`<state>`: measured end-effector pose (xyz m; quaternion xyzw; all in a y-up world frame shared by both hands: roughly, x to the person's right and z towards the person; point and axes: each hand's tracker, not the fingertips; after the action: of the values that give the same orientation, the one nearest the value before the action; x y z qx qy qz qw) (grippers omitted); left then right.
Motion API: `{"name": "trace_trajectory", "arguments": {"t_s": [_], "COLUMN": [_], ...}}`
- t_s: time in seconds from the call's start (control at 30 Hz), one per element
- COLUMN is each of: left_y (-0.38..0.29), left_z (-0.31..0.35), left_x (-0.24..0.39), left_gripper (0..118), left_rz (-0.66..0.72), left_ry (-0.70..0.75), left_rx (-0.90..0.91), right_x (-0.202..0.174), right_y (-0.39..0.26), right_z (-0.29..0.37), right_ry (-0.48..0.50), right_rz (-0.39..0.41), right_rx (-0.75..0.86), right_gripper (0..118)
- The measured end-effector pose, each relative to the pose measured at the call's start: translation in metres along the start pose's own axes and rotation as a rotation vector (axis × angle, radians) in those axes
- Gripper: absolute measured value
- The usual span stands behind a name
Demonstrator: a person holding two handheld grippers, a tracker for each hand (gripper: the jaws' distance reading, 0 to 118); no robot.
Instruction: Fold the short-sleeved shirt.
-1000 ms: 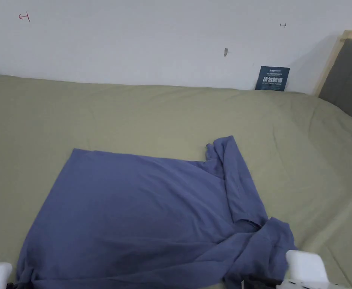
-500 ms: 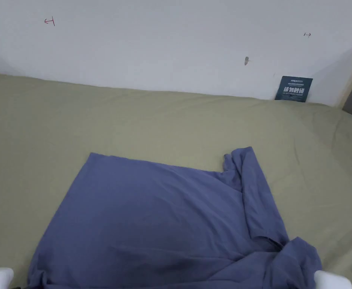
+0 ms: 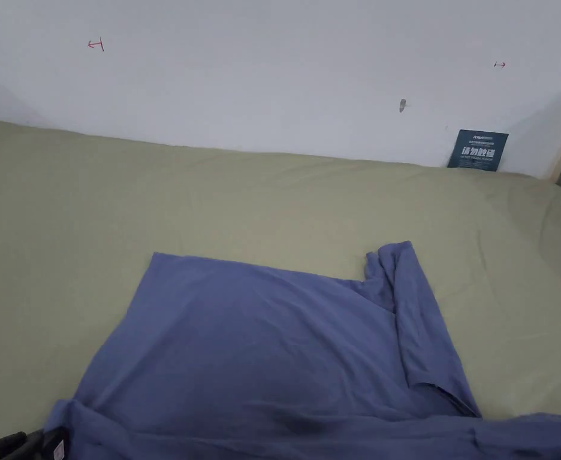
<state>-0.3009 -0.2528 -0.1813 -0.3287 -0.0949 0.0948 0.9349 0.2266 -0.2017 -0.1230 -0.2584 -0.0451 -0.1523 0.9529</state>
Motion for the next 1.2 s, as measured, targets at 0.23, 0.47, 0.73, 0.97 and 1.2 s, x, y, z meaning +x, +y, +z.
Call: {"name": "trace_trajectory", "arguments": {"t_s": [0.23,0.47,0.73,0.97,1.2], "left_y": [0.007,0.040,0.083,0.090,0.088], "left_z": [0.019,-0.013,-0.086,-0.126,-0.074], "left_x": [0.001,0.001,-0.013,-0.014,-0.005], "left_gripper": [7,7,7,34,81], "left_rz": [0.077,0.064,0.083,0.099,0.060], "left_ry": [-0.053,-0.016,0.024,0.075,0.057], "left_rx": [0.004,-0.044,-0.128,-0.146,0.014], "right_x": [0.011,0.014,0.016,0.032,0.022], "right_y": [0.006,0.030,0.046,0.044,0.049], "right_z": [0.018,-0.048,-0.151,-0.199,-0.148], "right_ry": [0.035,0.026,-0.082,-0.130,-0.013], "right_rz": [-0.070,-0.124,-0.094,-0.148,-0.024], "right_rx": [0.025,0.002,-0.138,-0.242,-0.091], "right_gripper": [6,6,7,29,76]}}
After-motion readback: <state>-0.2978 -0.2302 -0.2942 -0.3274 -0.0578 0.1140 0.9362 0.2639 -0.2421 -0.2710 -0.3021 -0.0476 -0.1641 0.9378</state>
